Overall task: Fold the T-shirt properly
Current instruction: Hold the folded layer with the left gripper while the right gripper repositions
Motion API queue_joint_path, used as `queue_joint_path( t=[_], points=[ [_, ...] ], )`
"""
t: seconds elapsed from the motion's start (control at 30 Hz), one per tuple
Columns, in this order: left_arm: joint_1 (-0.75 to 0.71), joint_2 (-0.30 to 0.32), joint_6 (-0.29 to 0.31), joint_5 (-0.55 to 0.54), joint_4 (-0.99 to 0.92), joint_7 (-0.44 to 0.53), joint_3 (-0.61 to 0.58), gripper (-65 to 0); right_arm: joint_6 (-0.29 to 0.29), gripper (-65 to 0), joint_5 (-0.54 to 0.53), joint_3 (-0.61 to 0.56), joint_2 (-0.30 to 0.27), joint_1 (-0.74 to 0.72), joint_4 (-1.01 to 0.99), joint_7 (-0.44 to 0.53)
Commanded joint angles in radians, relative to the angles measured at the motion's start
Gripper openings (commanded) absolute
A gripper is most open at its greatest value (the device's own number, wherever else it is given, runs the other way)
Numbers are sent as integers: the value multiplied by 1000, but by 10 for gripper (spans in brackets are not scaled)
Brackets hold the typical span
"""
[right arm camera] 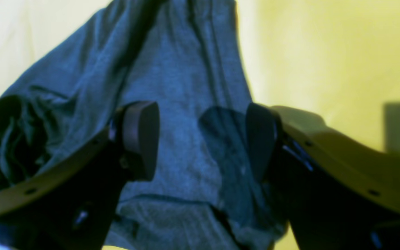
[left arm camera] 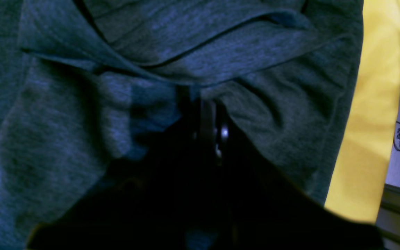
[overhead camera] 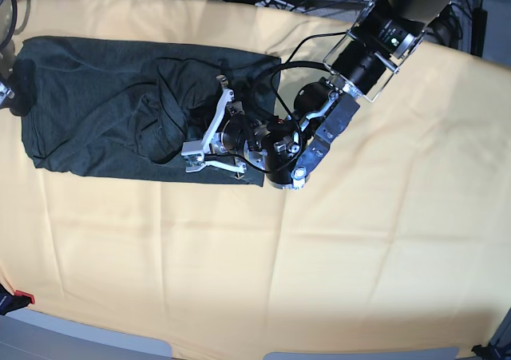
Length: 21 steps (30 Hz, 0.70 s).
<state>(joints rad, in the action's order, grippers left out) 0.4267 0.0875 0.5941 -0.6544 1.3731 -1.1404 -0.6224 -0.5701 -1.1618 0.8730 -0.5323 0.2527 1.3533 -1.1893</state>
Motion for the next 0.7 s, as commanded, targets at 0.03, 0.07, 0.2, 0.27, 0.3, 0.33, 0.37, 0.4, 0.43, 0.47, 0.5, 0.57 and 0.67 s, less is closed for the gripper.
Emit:
queue_joint_path(
  t=[0.03,0.07,0.2,0.27,0.3,0.33,0.37,0.4,0.43,0.47,0.5,0.57,0.67],
  points=[
    [14,-5,-3,12,7,-15,0,-650,-24,-241,-20,10,-45,-9,-47,10],
    [14,-5,-3,10,7,-15,0,-650,-37,-241,-20,10,-53,-10,-73,9],
    [14,-5,-3,10,7,-15,0,-650,-60,-241,-21,8,-68,-8,-122,-6],
    [14,-5,-3,10,7,-14,0,-650,-64,-241,-31,-8,-68,-5,-123,-10],
    [14,-5,-3,10,7,-14,0,-650,-77,-241,-41,-22,-67,-5,-123,-11],
    [14,-5,-3,10,7,-13,0,-650,-88,-241,-43,-39,-67,-6,-123,-13],
    [14,-5,-3,10,7,-12,0,-650,-90,-241,-43,-59,-67,-6,-123,-13],
    [14,-5,-3,10,7,-12,0,-650,-92,-241,-45,-82,-67,-6,-123,-13],
    [14,-5,-3,10,7,-11,0,-650,-95,-241,-47,-107,-67,-6,-123,-13],
    [14,-5,-3,10,7,-11,0,-650,-98,-241,-47,-133,-66,-6,-123,-14],
    [14,-5,-3,10,7,-11,0,-650,-101,-241,-49,-161,-66,-6,-123,-18],
    [14,-5,-3,10,7,-12,0,-650,-109,-243,-90,-212,-66,-7,-123,-45],
    [14,-5,-3,9,7,-11,0,-650,-122,-243,-186,-253,-66,-7,-123,-108]
  ],
)
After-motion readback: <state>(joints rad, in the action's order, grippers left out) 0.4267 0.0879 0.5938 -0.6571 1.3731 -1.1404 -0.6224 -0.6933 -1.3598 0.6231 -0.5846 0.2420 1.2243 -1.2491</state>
